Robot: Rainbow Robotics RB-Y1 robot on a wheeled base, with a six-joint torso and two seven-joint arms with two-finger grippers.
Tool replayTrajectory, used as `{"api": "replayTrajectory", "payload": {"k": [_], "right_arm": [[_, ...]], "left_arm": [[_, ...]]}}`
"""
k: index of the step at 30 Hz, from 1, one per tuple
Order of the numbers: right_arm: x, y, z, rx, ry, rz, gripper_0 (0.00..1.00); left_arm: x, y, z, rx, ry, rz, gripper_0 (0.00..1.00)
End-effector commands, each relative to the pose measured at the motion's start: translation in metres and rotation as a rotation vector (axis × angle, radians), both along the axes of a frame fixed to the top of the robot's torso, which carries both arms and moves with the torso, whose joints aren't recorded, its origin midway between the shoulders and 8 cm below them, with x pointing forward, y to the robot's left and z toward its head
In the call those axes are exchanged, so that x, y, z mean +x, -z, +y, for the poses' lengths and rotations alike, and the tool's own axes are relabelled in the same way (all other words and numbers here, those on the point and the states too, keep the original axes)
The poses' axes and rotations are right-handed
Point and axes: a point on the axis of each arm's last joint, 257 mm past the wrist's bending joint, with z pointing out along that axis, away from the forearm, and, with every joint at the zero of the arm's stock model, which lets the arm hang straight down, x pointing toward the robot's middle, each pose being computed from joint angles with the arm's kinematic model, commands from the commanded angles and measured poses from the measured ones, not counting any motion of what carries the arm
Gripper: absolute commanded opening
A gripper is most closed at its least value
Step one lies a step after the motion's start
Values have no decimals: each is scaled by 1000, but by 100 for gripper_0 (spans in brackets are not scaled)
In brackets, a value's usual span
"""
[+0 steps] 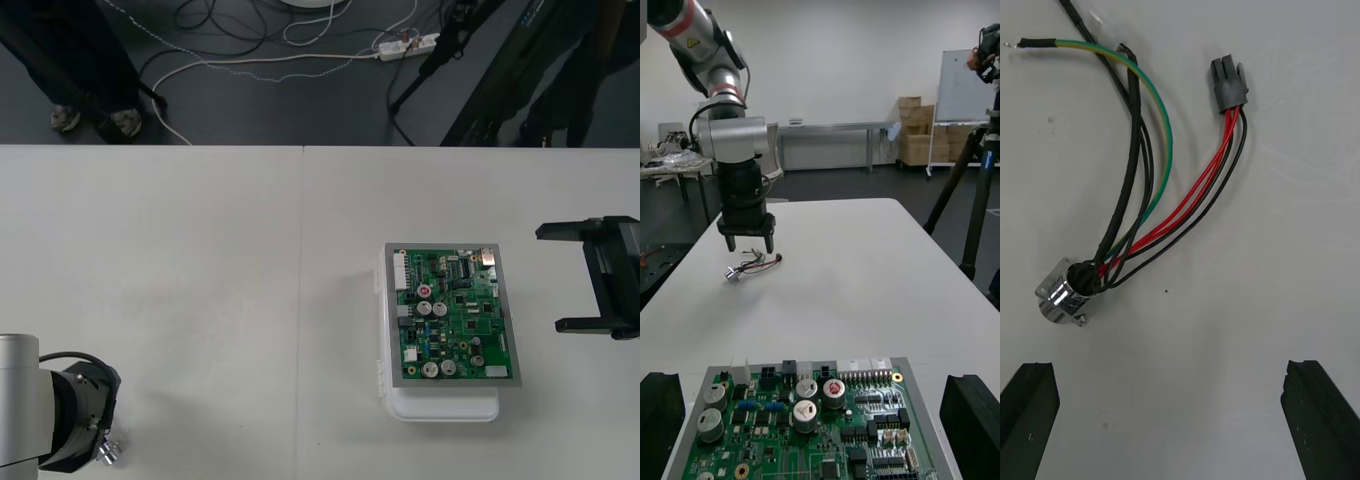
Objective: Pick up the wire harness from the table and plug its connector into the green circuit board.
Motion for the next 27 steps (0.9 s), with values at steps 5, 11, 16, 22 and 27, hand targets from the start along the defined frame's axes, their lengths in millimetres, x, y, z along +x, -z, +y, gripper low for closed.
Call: {"api": "replayTrajectory", "payload": {"k": [5, 11, 16, 22, 27], "right_arm": [[-1, -15, 6, 64, -15, -39, 100], [1, -12, 3, 65, -4, -37, 100], [1, -12, 3, 63, -4, -40, 100], [3, -11, 0, 63, 6, -44, 100], [4, -12, 0, 63, 9, -55, 100]], "left_arm": [[2, 2, -21, 31, 334, 29, 88], [8, 0, -21, 73, 446, 36, 88], [3, 2, -16, 91, 464, 53, 88], [-1, 19, 1, 121, 452, 91, 88], [-2, 38, 4, 127, 440, 116, 88]]}}
